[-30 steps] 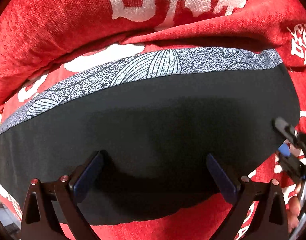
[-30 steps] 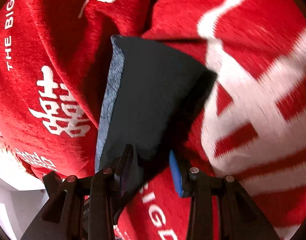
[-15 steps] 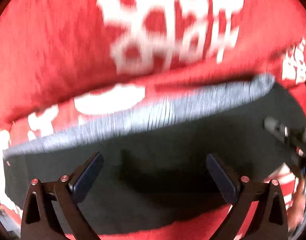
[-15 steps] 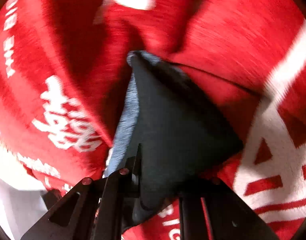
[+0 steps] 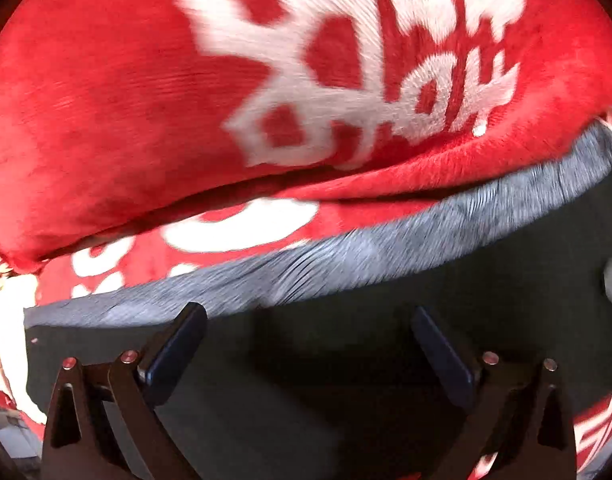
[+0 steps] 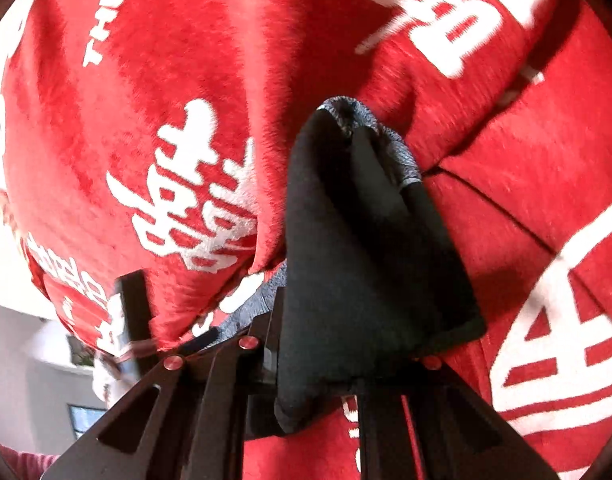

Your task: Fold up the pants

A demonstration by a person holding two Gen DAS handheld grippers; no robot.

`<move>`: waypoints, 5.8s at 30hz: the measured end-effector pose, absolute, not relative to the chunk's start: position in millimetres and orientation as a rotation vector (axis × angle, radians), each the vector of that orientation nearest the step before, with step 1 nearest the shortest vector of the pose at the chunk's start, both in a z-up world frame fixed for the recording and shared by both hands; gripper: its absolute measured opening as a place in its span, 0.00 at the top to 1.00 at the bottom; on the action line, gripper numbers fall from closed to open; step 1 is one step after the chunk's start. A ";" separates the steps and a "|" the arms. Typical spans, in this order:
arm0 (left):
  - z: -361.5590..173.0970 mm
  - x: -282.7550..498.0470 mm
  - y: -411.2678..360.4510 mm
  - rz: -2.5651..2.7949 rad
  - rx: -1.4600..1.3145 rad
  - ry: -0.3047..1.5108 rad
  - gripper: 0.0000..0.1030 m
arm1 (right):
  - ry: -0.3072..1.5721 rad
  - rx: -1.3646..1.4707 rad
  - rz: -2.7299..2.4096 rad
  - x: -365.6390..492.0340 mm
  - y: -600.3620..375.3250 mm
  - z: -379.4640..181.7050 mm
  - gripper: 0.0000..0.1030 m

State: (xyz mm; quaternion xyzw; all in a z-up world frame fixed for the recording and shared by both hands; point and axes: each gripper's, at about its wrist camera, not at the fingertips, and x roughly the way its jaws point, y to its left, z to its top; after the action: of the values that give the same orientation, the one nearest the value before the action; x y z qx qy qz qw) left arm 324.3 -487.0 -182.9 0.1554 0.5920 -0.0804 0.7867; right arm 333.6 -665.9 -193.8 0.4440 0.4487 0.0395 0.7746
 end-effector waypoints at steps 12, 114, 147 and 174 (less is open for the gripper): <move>-190.8 285.5 -433.9 -0.262 0.240 1.354 0.00 | 1.000 0.491 0.081 351.1 -570.0 -119.9 0.87; -162.4 298.7 -191.1 -0.063 0.040 1.374 0.00 | 1.378 1.155 0.087 327.8 -360.5 -219.0 0.96; -211.8 301.9 -294.1 -0.093 0.375 1.370 0.00 | 1.507 0.677 0.199 434.4 -494.1 -236.8 0.79; -177.3 261.2 -212.6 -0.053 0.280 1.449 0.00 | 1.468 0.345 0.237 384.1 -318.6 -179.3 0.52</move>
State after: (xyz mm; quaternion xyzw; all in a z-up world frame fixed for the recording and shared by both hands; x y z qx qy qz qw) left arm 261.2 -212.6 -177.3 0.1277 0.6606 -0.0242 0.7394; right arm 384.1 -318.6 -179.3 0.1564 0.6649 0.1075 0.7224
